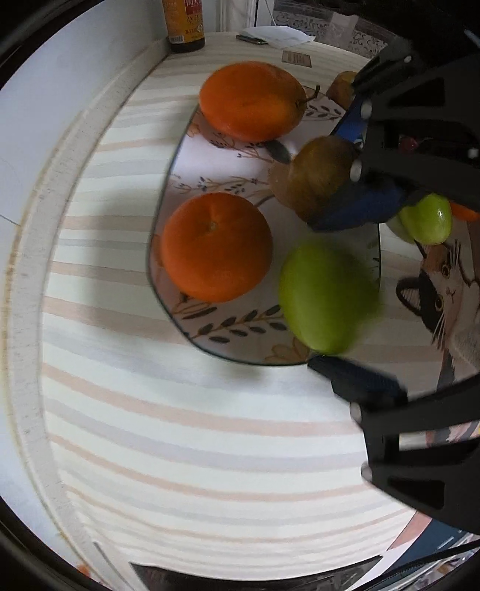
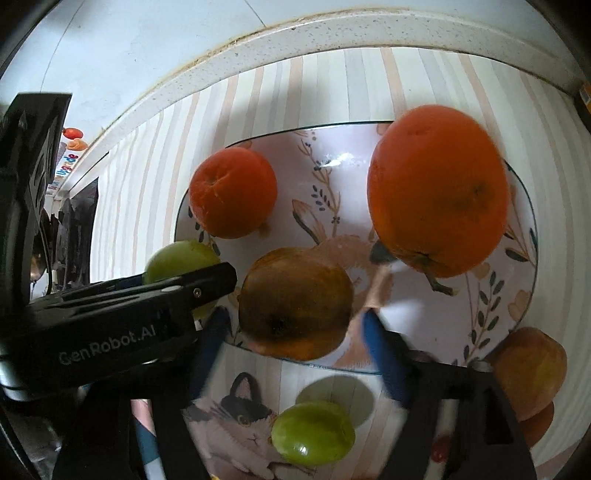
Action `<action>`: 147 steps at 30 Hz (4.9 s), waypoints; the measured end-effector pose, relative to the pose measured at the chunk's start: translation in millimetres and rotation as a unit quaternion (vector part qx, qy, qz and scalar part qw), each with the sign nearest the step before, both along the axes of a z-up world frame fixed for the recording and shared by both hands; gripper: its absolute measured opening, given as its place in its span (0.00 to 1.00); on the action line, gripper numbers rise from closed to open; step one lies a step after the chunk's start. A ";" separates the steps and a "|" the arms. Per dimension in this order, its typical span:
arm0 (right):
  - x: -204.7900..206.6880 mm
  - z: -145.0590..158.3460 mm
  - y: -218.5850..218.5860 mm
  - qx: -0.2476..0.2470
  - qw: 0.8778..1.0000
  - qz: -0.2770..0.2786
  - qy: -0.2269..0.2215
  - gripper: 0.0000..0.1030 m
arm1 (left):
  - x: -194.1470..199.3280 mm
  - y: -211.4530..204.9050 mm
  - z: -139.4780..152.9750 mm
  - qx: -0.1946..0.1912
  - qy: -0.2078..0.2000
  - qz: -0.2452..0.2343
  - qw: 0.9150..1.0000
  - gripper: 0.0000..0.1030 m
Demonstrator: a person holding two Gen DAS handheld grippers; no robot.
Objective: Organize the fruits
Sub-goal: 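Place the kiwi on the plate with the right tool while the left places the green apple, then grasp the red apple with the right tool while the left grasps the second green apple, then place the red apple on the plate with the right tool while the left places the green apple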
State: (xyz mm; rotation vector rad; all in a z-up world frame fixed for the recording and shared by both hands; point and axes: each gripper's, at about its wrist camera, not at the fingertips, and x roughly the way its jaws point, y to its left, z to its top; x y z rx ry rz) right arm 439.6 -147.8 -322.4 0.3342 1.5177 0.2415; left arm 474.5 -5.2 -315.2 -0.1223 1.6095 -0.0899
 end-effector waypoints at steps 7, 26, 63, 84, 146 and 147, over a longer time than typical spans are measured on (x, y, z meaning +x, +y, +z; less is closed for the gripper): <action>-12.9 29.2 -14.7 -0.047 0.999 -0.012 -0.013 0.92 | -6.3 4.5 22.5 0.007 -0.034 0.004 0.999 0.88; -74.7 104.0 -42.0 -0.123 0.988 -0.037 -0.087 0.92 | -93.4 21.9 104.7 0.067 -0.150 -0.007 0.986 0.88; -155.4 178.8 -100.1 -0.090 0.976 -0.136 -0.145 0.94 | -146.7 -13.4 153.0 0.016 -0.189 -0.039 0.981 0.90; -127.0 -12.1 -199.2 -0.054 0.977 -0.205 0.030 0.91 | -111.7 -96.5 -19.1 0.026 0.007 -0.093 0.995 0.90; -13.8 11.3 -104.5 -0.007 0.995 -0.089 -0.033 0.66 | 48.9 -86.3 25.5 0.000 0.006 -0.083 0.997 0.58; -16.5 7.6 -105.3 -0.004 0.995 -0.094 -0.030 0.66 | 48.2 -87.7 22.4 0.001 0.011 -0.084 0.996 0.58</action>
